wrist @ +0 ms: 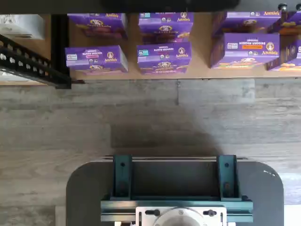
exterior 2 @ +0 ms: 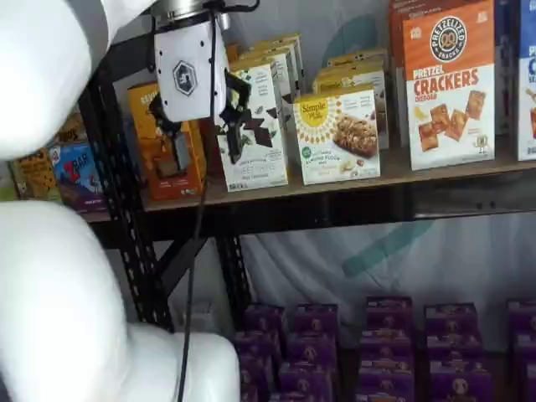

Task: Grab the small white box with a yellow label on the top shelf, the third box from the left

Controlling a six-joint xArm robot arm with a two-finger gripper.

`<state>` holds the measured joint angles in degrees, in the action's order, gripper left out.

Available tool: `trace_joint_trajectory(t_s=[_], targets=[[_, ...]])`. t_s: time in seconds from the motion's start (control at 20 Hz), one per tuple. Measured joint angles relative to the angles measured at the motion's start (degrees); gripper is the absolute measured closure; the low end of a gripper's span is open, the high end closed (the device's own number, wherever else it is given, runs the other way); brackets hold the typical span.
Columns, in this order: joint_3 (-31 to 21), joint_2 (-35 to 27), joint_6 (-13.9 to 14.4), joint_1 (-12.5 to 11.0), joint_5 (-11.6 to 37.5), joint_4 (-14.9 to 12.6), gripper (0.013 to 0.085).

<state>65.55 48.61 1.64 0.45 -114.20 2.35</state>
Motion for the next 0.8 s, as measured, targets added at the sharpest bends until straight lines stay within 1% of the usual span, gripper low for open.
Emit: trace_joint_trajectory(t_s=[0.3, 0.45, 0.5, 0.65, 0.8], targets=[[-0.4, 0.4, 0.8, 1.3, 0.8, -1.3, 0.0130], [-0.7, 0.6, 0.7, 1.4, 1.6, -1.8, 0.0130], [-0.9, 0.6, 0.3, 1.2, 2.2, -2.2, 0.0130], [-1.2, 0.3, -1.4, -0.5, 3.9, -2.6, 0.0130], [-1.4, -0.6, -4.5, -3.7, 7.1, -2.8, 0.0130]])
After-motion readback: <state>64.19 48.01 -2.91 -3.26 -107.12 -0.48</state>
